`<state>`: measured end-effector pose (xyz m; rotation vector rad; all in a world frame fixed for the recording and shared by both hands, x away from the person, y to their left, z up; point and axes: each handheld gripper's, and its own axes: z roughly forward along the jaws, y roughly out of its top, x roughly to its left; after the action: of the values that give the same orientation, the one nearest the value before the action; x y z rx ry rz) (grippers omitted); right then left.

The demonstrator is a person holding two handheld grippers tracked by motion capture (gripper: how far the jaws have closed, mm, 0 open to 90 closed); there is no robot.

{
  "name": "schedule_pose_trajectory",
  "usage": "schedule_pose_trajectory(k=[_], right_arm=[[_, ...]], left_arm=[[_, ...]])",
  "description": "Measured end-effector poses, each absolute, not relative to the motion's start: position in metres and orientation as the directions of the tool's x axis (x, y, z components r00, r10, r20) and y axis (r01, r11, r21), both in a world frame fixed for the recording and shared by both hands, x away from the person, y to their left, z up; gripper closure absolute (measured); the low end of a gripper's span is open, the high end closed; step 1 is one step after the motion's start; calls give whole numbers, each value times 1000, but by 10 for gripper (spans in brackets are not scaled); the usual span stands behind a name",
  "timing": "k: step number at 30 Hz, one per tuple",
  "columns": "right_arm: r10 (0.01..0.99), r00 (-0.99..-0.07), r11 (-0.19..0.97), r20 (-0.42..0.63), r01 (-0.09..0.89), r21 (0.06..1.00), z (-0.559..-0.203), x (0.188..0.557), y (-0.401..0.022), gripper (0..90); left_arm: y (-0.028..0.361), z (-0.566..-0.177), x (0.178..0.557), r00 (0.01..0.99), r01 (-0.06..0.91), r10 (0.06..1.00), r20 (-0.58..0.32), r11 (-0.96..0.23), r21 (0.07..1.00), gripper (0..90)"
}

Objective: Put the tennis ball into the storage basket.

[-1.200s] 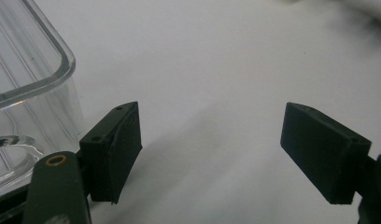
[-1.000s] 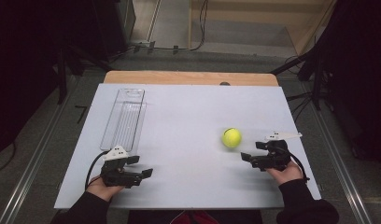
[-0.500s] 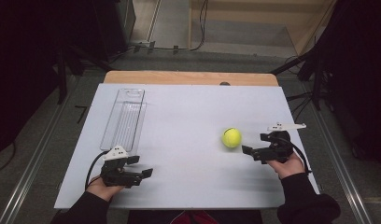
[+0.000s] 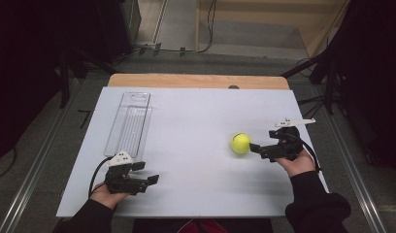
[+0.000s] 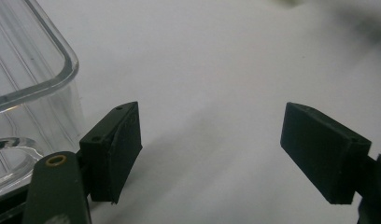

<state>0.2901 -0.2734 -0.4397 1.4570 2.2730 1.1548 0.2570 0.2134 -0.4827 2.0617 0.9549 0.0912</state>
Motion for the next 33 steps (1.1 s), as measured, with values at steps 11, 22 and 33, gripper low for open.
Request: schedule_pose_trajectory(k=[11,22,33], right_arm=[[841,-497,219,215,676,704,-428,305,-263,0],[832,-515,239,205,668,705,-422,320,-256,0],[824,-530,254,201,662,705,-420,340,-247,0]], left_arm=[[214,-484,258,703,601,661,-264,-352,718,211],[212,-483,256,715,595,644,-272,-356,721,211],[215,-484,259,706,602,654,-271,-353,716,211]])
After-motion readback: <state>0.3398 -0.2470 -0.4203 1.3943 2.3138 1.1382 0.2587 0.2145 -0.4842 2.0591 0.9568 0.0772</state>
